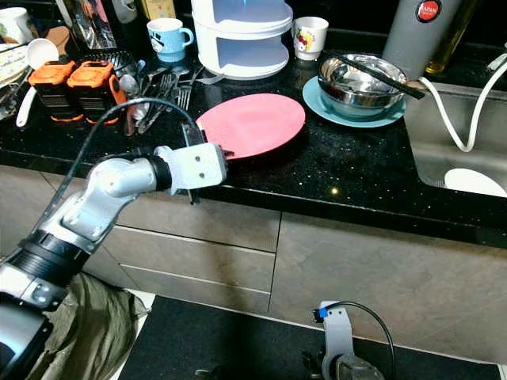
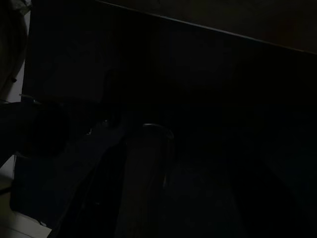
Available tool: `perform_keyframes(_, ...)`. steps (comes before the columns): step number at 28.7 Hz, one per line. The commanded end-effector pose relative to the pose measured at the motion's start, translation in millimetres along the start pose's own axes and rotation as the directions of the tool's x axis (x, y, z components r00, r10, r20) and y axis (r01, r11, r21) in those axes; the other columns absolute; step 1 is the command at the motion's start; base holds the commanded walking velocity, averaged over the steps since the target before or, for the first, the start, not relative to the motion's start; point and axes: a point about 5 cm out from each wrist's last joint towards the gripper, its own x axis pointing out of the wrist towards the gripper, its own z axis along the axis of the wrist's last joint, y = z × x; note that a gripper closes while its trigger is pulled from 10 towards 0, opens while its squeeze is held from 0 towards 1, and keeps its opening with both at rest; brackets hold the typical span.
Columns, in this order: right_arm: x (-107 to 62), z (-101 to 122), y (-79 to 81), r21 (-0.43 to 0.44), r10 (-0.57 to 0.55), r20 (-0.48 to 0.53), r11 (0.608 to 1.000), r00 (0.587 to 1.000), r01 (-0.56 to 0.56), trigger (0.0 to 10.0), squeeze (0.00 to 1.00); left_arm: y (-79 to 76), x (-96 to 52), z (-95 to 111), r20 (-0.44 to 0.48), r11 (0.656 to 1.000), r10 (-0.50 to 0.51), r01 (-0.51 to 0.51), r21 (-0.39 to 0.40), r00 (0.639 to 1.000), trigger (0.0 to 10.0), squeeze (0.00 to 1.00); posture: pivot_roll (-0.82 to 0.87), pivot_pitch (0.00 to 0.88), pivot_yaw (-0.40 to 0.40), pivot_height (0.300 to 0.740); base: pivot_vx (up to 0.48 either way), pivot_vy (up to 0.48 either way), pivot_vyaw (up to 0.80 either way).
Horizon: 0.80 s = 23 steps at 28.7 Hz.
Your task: Kitchen organization
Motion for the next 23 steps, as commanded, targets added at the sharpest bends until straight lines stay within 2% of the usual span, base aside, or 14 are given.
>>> perform_keyframes(1,-0.5,-5.7,0.0,0.025,-0.003,-0.006,1.0,1.0,0.003,10.0,0.0,6.8,-0.4,11.8,0.07,0.998,0.042,-0.038,-0.052,0.997,0.0,0.0,0.01,0.122,-0.005,0.74,0.0,0.0,0.0)
perform_keyframes(3,-0.5,-5.7,0.3,0.035,-0.003,-0.002,0.999,1.0,0.003,10.0,0.0,21.2,-2.0,25.8,0.133,0.992,0.116,-0.107,-0.074,0.984,0.0,0.0,0.01,0.122,-0.005,0.74,0.0,0.0,0.0)
perform_keyframes(5,-0.4,-5.7,0.3,0.038,-0.003,-0.001,0.999,1.0,0.003,10.0,0.0,24.1,-2.5,28.6,0.146,0.99,0.131,-0.121,-0.079,0.981,0.0,0.0,0.01,0.122,-0.005,0.74,0.0,0.0,0.0)
perform_keyframes(10,-0.2,-6.2,1.7,0.071,0.003,0.01,0.997,1.0,-0.003,10.0,0.0,53.4,-11.3,64.8,0.284,0.954,0.296,-0.271,-0.125,0.912,0.0,0.0,0.02,0.11,-0.003,0.74,0.0,0.0,0.0)
perform_keyframes(13,-0.2,-6.8,1.6,0.071,0.0,0.005,0.997,1.0,0.0,10.0,0.0,59.0,-14.6,74.9,0.322,0.941,0.338,-0.304,-0.151,0.885,0.0,0.0,0.02,0.107,-0.003,0.74,0.0,0.0,0.0)
perform_keyframes(19,-0.2,-8.7,1.3,0.046,-0.001,-0.025,0.999,1.0,0.002,10.0,0.0,67.0,-18.6,85.9,0.363,0.893,0.443,-0.366,-0.262,0.82,0.0,0.0,0.03,0.088,-0.004,0.74,0.0,0.0,-0.76)
perform_keyframes(20,-0.2,-8.7,1.3,0.046,-0.001,-0.025,0.999,1.0,0.002,10.0,0.0,67.0,-18.6,85.9,0.363,0.893,0.443,-0.366,-0.262,0.82,0.0,0.0,0.03,0.088,-0.004,0.74,0.0,0.0,-0.8)
perform_keyframes(21,-0.1,-8.6,1.6,0.053,-0.002,-0.022,0.999,1.0,0.003,10.0,0.0,69.8,-17.9,89.6,0.377,0.867,0.484,-0.371,-0.334,0.79,0.0,0.0,0.03,0.089,-0.003,0.74,0.0,0.0,-0.8)
perform_keyframes(22,-0.1,-8.5,1.6,0.053,-0.003,-0.023,0.999,1.0,0.004,10.0,0.0,70.7,-17.4,92.2,0.388,0.855,0.498,-0.366,-0.367,0.775,0.0,0.0,0.03,0.089,-0.003,0.74,0.0,0.0,-0.8)
perform_keyframes(23,-0.1,-8.5,1.6,0.053,-0.003,-0.023,0.999,1.0,0.004,10.0,0.0,70.7,-17.4,92.2,0.388,0.855,0.498,-0.366,-0.367,0.775,0.0,0.0,0.03,0.089,-0.003,0.74,0.0,0.0,-0.8)
